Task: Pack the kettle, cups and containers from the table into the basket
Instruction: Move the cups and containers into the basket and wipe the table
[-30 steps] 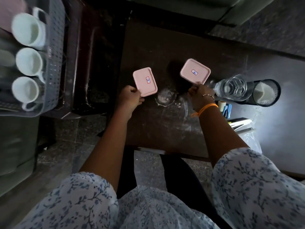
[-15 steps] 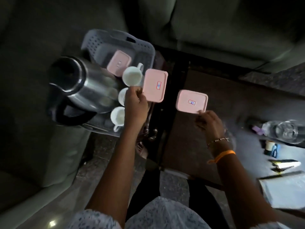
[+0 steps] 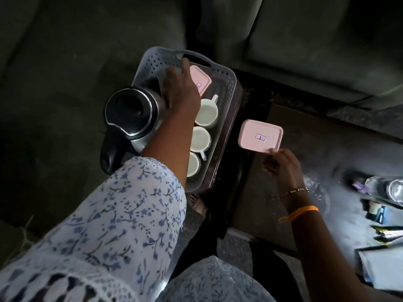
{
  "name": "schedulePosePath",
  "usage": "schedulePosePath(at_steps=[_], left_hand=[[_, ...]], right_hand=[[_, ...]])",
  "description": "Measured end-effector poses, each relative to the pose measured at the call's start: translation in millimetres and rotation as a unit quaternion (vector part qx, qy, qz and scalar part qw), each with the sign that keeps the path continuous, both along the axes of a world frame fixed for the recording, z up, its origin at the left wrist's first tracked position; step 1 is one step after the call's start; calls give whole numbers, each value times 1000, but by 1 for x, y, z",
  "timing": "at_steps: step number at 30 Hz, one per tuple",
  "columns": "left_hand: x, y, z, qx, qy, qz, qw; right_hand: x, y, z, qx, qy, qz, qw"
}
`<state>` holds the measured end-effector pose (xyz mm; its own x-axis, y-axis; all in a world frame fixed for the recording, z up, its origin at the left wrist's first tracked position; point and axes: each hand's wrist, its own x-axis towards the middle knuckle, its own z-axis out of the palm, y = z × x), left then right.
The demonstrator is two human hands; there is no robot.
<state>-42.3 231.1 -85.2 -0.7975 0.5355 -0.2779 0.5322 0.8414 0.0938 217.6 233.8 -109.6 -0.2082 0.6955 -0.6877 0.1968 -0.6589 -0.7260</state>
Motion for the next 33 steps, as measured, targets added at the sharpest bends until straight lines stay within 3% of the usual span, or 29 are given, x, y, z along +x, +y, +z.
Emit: schedulePosePath(at_steps=[4,10,14,19,25,33], left_hand=[[-5,3,-10,-52,-1,-13,999],[3,11,-22,40,-59,-129,989],[-6,6,-32,45,-72,-85,993],[-20,12,-39,48,-61,-58,995],[-22,15,-44,33,-51,-40,997],[-27,21,-51,49,-25,20,998]], right_hand=[[-5,7,1,15,-15,34,999],[-30,27,7,34,-15,42,998],[-71,51,16,97,-53,83,990],[-138,72,13,142,-165,84,972],[-185,57,17,78,-278,92,953],[-186,53,13,52,-308,102,944]])
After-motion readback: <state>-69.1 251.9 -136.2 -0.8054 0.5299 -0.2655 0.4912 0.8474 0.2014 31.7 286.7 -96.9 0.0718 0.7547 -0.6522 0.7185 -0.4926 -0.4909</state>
